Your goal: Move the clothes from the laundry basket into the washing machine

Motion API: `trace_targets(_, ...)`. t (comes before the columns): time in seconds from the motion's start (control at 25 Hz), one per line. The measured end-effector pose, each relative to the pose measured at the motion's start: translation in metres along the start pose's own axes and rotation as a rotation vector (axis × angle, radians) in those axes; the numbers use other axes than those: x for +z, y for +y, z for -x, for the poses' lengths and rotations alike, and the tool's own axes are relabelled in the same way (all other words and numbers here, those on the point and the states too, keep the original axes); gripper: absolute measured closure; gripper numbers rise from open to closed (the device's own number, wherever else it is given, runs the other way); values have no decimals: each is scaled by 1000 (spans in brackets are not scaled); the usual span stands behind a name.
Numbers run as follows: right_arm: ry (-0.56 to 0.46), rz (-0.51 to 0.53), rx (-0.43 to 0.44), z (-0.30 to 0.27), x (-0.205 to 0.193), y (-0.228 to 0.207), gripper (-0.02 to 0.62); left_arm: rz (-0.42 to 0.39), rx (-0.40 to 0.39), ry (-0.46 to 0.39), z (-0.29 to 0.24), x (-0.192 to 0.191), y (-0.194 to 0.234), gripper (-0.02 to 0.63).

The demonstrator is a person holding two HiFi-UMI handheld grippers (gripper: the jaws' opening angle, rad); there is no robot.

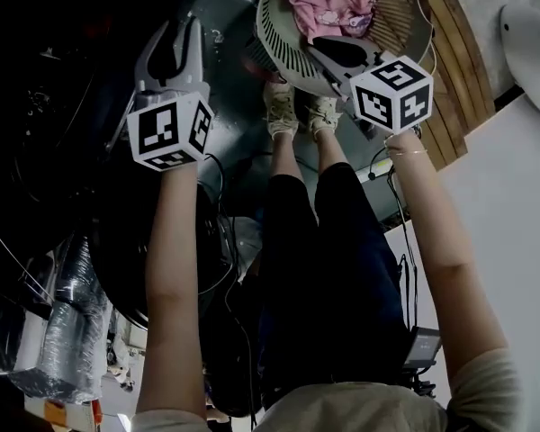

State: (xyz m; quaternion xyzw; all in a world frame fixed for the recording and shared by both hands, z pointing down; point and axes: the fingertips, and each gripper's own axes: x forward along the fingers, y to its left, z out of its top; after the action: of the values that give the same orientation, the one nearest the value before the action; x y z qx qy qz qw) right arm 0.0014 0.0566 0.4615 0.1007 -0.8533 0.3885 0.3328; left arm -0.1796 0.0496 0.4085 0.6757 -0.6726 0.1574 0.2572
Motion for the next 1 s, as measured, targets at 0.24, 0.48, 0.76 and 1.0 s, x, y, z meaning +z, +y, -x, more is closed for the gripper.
trace_targets(0.24,67,-6,-207,-36,-23,-90,502,73,-126,76,-5,-28,-88,595)
trace_targets(0.48,232,72,-405,-76,-69,-181,405,56,-197,107,-24,-44,-126,595)
trace_targets(0.76,233,1,-491,-105,-88,-259,383,73,-230,154,-30,-56,-128,595)
trace_targets(1.0,280,-26,-525,-117,-95,-270,572,8,-173,185,-36,-68,-115,595)
